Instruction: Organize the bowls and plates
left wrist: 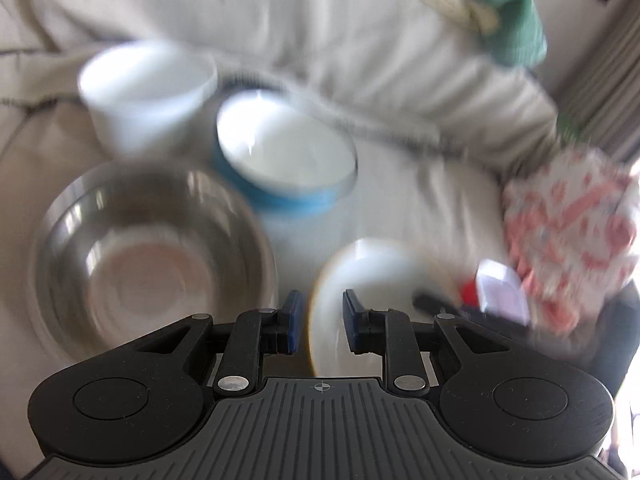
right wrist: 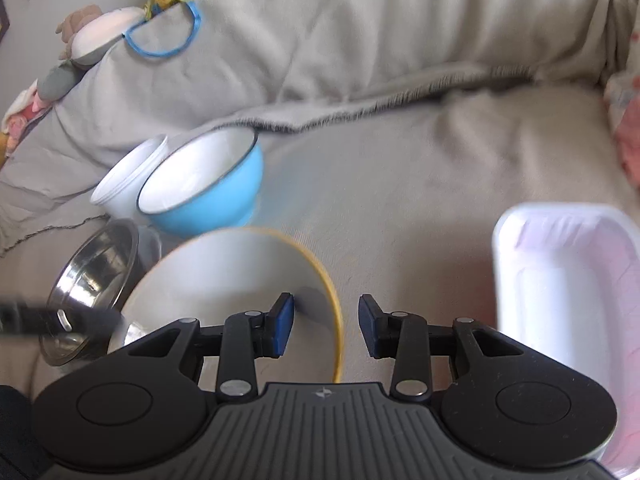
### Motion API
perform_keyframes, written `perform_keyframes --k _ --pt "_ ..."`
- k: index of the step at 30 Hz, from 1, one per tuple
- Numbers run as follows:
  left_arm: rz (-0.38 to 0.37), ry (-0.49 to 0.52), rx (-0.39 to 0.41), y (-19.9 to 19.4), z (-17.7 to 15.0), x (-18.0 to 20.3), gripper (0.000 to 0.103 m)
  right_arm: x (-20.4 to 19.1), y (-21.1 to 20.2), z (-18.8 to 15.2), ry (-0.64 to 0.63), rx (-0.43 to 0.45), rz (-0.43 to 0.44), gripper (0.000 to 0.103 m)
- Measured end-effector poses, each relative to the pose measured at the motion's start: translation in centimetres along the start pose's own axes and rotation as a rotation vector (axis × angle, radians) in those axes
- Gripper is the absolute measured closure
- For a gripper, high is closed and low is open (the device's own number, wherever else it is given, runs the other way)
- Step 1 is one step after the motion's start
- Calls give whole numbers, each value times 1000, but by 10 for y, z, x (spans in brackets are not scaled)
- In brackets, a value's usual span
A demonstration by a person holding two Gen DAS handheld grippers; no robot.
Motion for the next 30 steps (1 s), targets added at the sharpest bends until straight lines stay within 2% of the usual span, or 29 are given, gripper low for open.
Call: perform_keyframes --k 2,4,6,7,8,10,12,14,16,18,20,23,24,25,28,30 --pt "17 -5 50 -6 35 -4 78 -4 -14 14 -17 50 8 67" --pt "113 27 68 0 73 -8 78 -9 -22 38 -3 76 41 66" --pt "212 107 47 17 103 -7 78 -13 -15 72 49 50 52 61" --pt "239 140 30 28 113 -8 78 -16 -6 87 71 18 36 54" --pt "246 150 16 38 120 -12 78 -19 9 103 88 -27 15 52" --pt "223 143 16 50 121 -23 78 -24 40 125 111 -74 -10 52" --pt "226 115 11 62 116 -39 78 -32 67 132 130 -104 1 52" --pt "212 96 -46 78 113 -52 78 -39 91 129 143 -132 32 52" --pt "204 90 -57 86 110 -55 78 -45 114 120 142 -191 29 52" --pt "230 98 -66 99 107 -56 78 -47 134 113 178 -255 45 52" --pt "264 97 -70 109 103 -58 78 -49 149 105 216 -304 96 52" --pt "293 115 -93 119 95 -61 78 -55 154 95 222 -311 165 55" --pt "292 118 -95 121 93 -61 78 -56 154 94 225 -301 180 61" --pt "284 116 -98 123 92 -59 74 -56 153 92 223 -286 180 65" --pt "292 121 -80 121 89 -54 76 -56 147 90 198 -264 192 68" --pt "261 117 -93 118 87 -48 76 -49 143 88 215 -264 198 68"
Point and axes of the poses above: each gripper's, at about its wrist camera, not at the fingertips, and y roughly the way its jaws point, x to its right, z to its top, the point moved 4 cm from there along y, roughly the way its jaws point, and after that the axes turned 1 degree about -y, right-handed, at the moved point
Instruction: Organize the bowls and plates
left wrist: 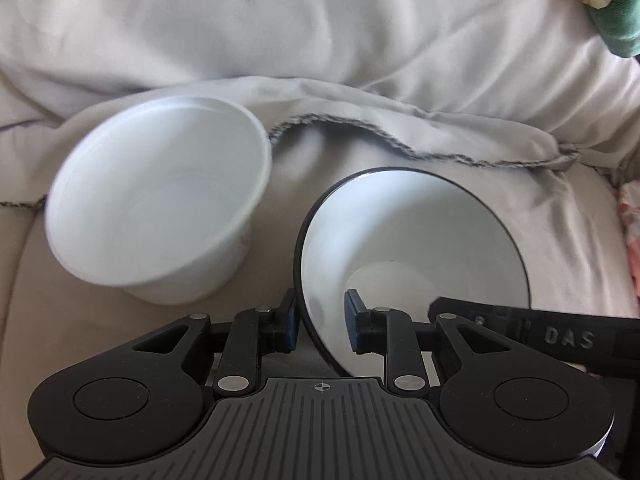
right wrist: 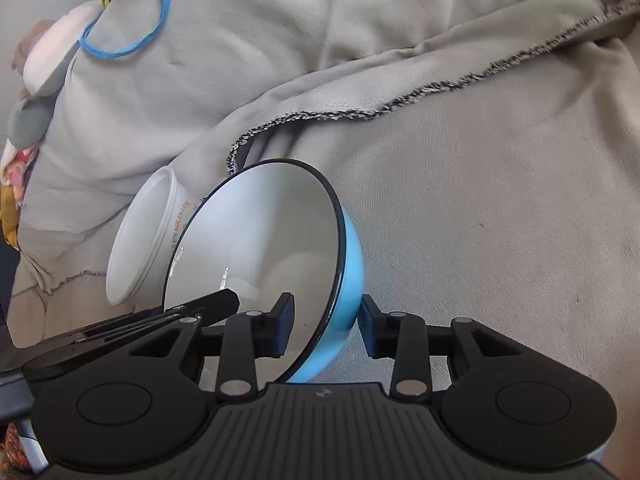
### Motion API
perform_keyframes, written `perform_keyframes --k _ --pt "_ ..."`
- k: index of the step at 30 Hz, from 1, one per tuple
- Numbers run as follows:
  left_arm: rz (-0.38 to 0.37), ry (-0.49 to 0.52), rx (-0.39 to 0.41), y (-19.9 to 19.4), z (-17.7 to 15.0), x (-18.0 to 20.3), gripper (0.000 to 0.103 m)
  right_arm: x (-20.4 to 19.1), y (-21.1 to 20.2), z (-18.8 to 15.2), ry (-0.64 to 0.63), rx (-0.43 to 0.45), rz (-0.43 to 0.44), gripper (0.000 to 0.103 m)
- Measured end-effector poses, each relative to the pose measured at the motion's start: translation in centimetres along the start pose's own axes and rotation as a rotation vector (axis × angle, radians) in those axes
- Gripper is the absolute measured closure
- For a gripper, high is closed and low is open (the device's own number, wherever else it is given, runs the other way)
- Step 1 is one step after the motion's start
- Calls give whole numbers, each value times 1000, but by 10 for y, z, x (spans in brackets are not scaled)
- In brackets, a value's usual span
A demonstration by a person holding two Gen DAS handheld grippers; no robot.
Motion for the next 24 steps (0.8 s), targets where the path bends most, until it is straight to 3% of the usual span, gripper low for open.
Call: perform_keyframes --k 3,7,10,15,20,24 --pt "-85 31 -40 -4 -8 16 69 11 -13 2 15 41 -48 68" --pt "-175 57 -83 1 -18 31 69 21 -28 6 -22 85 -157 67" --pt "-175 58 -32 1 -15 31 71 38 -24 4 27 58 -124 67" --pt "-190 1 -17 12 -8 18 78 41 -18 1 34 40 -84 68" --pt "-247 -34 -28 12 -6 17 75 38 -21 0 40 50 -66 67" --pt "-295 -1 -83 9 -10 28 71 40 -31 1 30 73 -91 67"
Point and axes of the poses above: each gripper's, at about its wrist camera, not at the fingertips, and y roughly the way its jaws point, x to its right, z to its top, the point moved 4 cm from there along y, roughly the way its jaws point, and after that the axes turned 1 degree about -y, right-handed, at the moved point
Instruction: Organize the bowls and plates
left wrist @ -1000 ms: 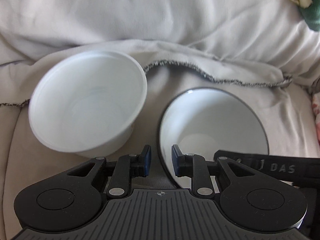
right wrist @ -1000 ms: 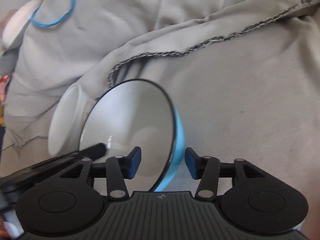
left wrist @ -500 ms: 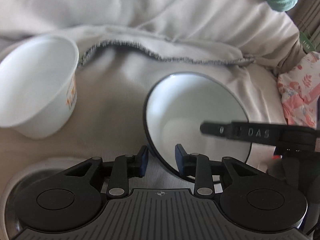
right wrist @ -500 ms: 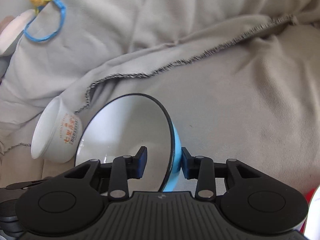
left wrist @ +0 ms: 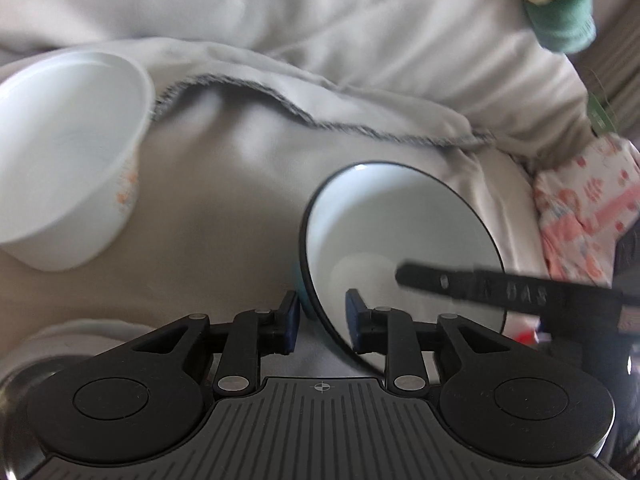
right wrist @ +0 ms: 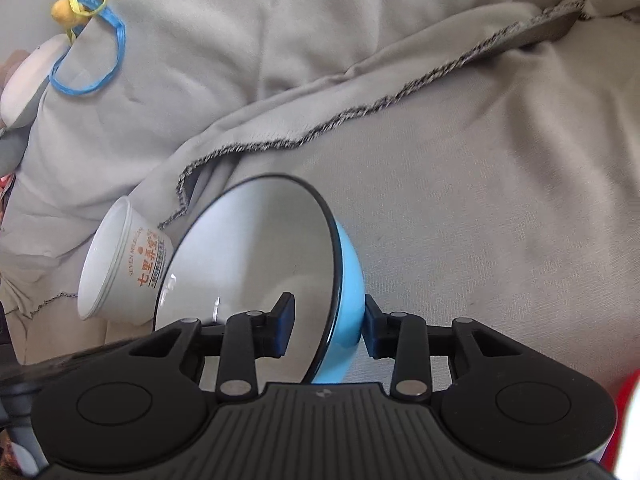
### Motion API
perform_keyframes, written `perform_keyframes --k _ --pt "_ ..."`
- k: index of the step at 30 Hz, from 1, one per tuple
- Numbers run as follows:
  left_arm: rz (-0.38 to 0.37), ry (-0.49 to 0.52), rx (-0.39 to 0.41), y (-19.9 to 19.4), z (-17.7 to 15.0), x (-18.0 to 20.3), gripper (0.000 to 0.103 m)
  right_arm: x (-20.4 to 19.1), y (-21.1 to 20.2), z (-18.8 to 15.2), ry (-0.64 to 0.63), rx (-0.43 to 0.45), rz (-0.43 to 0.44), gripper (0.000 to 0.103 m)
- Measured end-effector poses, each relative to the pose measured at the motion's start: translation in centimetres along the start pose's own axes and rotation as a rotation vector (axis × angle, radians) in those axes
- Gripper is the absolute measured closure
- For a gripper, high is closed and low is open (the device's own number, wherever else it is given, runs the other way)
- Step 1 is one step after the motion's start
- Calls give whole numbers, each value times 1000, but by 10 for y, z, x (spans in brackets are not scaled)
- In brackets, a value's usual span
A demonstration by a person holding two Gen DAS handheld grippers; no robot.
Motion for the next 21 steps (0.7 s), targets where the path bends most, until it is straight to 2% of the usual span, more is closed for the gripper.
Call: perform_keyframes --k 2,6,9,11,21 --pt "0 21 -16 6 -3 6 72 4 -4 2 -2 8 -19 67" --pt "19 34 18 16 -5 5 73 12 2 0 12 -9 -45 67" --pt "43 41 39 17 -4 2 74 10 1 -2 1 -11 -33 67" --pt "25 37 40 17 -4 2 79 9 1 -3 -2 -8 -31 67" --pt "29 64 64 17 0 5 79 5 7 -6 -14 -28 -43 64"
Point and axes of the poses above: each gripper's, at about its wrist camera, not at the fingertips, and y roughly the way its jaws point, x to its right, z to its top, the point moved 4 cm from there along y, roughly the way its jaws point, and after that the axes turned 1 degree about -y, right-handed, at the moved point
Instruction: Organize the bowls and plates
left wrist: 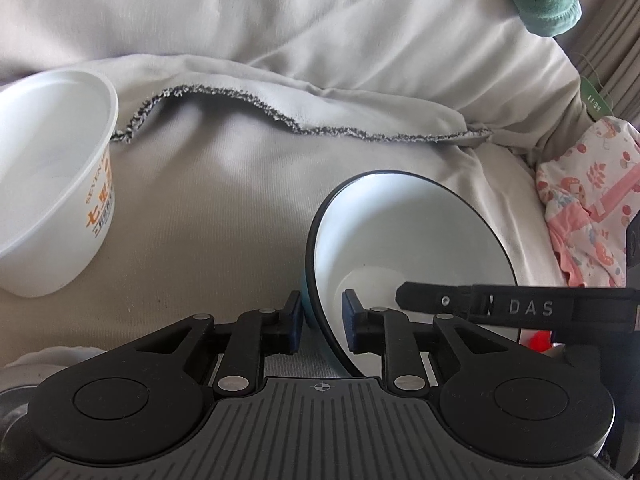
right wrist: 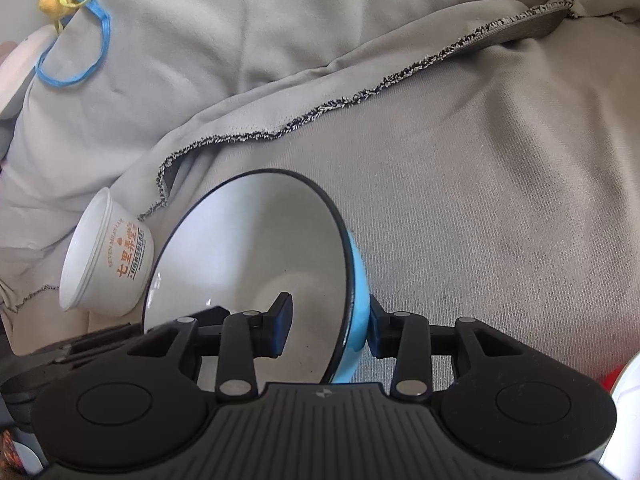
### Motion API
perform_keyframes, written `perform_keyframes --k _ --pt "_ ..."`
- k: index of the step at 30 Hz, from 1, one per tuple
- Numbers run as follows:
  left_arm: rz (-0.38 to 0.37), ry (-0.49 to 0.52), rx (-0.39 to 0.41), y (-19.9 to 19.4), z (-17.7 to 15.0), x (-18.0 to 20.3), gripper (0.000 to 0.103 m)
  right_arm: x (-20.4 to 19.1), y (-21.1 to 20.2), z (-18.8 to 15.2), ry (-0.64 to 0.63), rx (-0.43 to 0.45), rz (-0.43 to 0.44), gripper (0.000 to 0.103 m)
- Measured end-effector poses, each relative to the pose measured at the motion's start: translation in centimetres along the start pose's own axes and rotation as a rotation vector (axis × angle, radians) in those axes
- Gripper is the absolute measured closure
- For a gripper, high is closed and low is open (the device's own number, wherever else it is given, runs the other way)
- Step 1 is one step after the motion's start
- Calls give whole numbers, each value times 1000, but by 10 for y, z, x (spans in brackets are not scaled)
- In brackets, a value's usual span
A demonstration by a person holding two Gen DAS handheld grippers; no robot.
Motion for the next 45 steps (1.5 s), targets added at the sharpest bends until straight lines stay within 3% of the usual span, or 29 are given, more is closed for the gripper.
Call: perform_keyframes --k 10,22,34,39,42,45 --pt "20 13 -7 10 -1 1 79 1 2 -1 -9 -1 9 64" --pt "-19 -70 -18 11 2 -13 80 -6 2 -8 -49 -7 21 63" --pt "3 -32 0 11 -2 -8 80 -6 0 -8 -57 24 29 64" --pt "18 -19 116 -33 1 2 78 -27 -30 -11 -124 128 44 64" --pt "-36 -15 174 -81 1 14 78 -41 -73 -17 -148 212 88 64" --pt "-89 -15 157 -112 -11 25 78 -46 -112 -33 -161 241 122 64"
Point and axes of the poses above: each gripper's, at about its wrist camera, not at the fingertips, and y roughly the way its jaws point, x to its right, z to its top, the point moved 4 cm from there along y, roughly the way its jaws point, and after that the axes turned 1 degree about -y, right-handed, at the moved point
